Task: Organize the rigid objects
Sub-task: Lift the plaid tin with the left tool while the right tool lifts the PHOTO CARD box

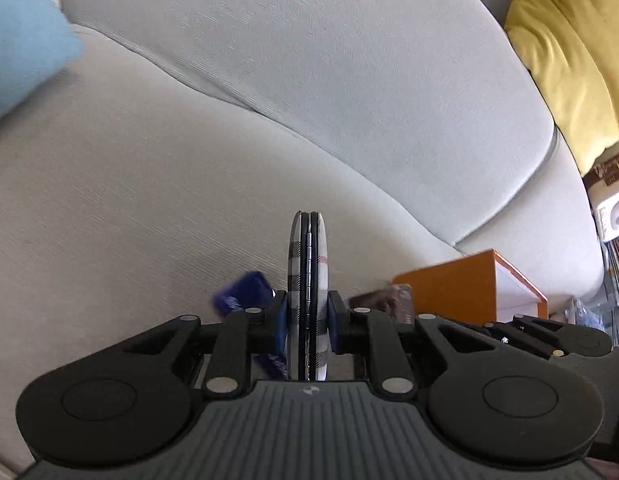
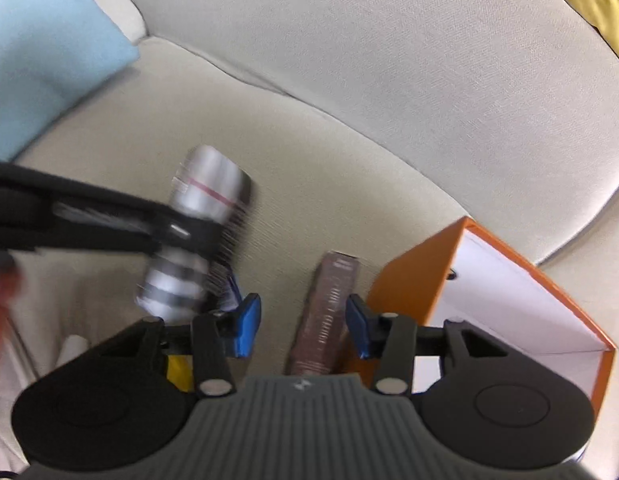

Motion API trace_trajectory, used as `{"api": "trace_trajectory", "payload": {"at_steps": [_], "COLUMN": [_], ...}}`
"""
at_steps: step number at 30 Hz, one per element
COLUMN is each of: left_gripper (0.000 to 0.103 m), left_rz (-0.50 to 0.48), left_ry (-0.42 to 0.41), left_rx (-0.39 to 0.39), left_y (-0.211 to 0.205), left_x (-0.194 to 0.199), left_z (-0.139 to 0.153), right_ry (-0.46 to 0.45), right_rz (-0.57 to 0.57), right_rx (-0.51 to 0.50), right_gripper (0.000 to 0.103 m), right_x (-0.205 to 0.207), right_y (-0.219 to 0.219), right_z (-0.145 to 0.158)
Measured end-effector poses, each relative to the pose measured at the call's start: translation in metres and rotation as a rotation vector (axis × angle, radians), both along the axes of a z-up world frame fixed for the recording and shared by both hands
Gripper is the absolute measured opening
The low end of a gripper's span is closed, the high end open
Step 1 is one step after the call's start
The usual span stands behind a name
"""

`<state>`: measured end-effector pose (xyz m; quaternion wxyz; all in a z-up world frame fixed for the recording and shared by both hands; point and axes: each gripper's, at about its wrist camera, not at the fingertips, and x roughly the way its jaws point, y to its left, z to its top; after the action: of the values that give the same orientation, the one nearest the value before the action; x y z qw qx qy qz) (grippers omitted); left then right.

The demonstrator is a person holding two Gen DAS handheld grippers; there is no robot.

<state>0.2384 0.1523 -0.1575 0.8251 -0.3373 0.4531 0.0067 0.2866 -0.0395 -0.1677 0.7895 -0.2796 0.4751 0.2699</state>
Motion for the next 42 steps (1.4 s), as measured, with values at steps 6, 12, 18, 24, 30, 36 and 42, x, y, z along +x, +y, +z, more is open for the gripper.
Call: {"api": "trace_trajectory", "payload": {"at_steps": [6, 12, 18, 24, 30, 36, 42], "left_gripper": [0.021, 0.021, 0.021, 0.021, 0.021, 0.021, 0.021], "left_rz": [0.024, 0.052, 0.042, 0.027, 0.029, 0.015, -0.01], "left_ry": [-0.009, -0.013, -0.009, 0.013, 0.015, 0.006, -0.03], "left_rx": [-0.013, -0.036, -0.031, -0.032, -0.029, -0.019, 0.032], "left_y": [0.02, 0.039, 0.044, 0.044, 0.045, 0.043, 0.035], "left_x": [-0.017, -0.033, -0.04, -0.042, -0.04, -0.036, -0.042], "left_z": [-0.004, -0.003, -0.003, -0.01, -0.009, -0.003, 0.017], "right_ry": [-0.016, -0.041, -0.035, 0.023, 0.058, 0.055, 0.056], "right_rz": [-0.011, 0.002, 0.03, 0.014, -0.027, -0.037, -0.053], "right_rx": [-0.155, -0.361, -0.451, -0.361, -0.344, -0.255, -0.075], "right_gripper": [0.046, 0.049, 0.053, 0.027, 0.026, 0.023, 0.023], "right_x": [0.005, 0.018, 0.023, 0.018, 0.019, 0.02, 0.008], "right_y": [0.024, 0.049, 0.057, 0.046, 0.031, 0.013, -0.012], "right_z": [-0.016, -0.039, -0.053, -0.04, -0.042, -0.024, 0.014]}}
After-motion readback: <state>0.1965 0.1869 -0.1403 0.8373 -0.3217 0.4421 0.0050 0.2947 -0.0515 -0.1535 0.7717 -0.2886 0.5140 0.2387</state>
